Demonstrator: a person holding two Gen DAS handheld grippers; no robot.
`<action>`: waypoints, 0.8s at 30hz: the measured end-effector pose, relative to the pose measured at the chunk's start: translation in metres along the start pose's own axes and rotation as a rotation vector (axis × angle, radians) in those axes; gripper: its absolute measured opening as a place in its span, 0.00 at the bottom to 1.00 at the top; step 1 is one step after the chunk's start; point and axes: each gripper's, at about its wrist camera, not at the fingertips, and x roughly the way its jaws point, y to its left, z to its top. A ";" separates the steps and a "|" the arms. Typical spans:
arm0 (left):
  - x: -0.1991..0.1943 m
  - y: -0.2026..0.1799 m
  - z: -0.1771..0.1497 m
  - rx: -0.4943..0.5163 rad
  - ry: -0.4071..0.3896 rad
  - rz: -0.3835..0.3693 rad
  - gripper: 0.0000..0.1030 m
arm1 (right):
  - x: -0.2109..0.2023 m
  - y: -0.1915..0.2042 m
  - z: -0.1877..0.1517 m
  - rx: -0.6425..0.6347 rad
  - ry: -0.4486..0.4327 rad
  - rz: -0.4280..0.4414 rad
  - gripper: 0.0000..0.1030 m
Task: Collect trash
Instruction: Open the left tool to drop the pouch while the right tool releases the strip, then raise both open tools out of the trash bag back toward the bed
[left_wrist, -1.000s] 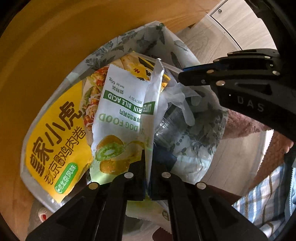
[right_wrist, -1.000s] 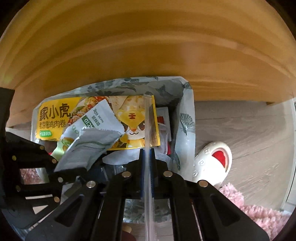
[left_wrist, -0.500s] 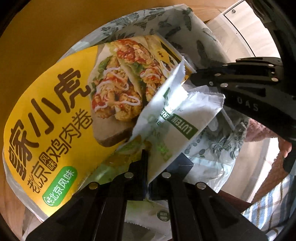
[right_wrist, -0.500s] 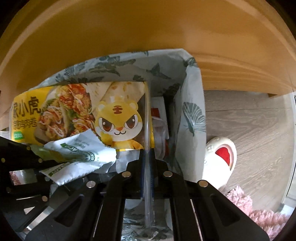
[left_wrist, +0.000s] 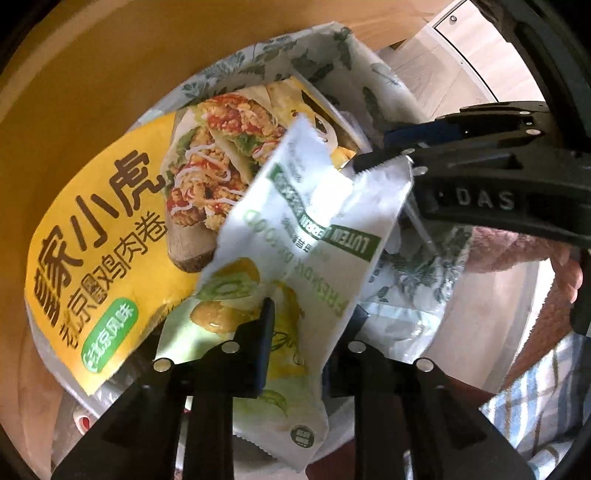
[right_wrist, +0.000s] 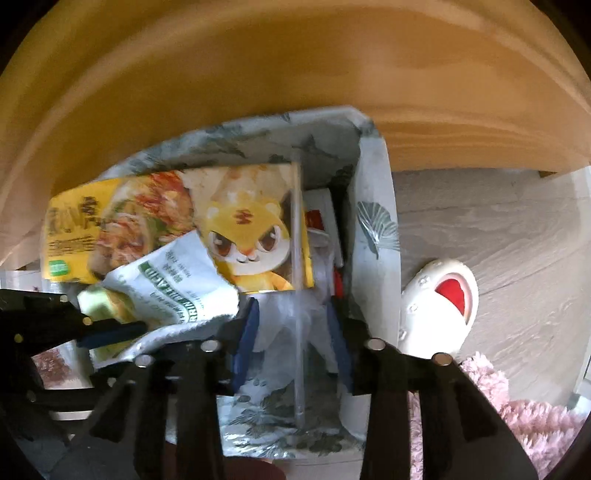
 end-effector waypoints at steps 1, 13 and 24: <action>-0.003 -0.002 -0.001 -0.001 0.002 0.004 0.22 | -0.003 0.002 0.000 -0.002 -0.005 -0.005 0.41; -0.031 -0.022 -0.022 -0.003 -0.027 0.041 0.57 | -0.030 0.004 -0.001 -0.001 -0.063 -0.010 0.55; -0.071 -0.002 -0.034 -0.040 -0.096 0.072 0.78 | -0.057 0.012 -0.005 0.008 -0.104 -0.066 0.83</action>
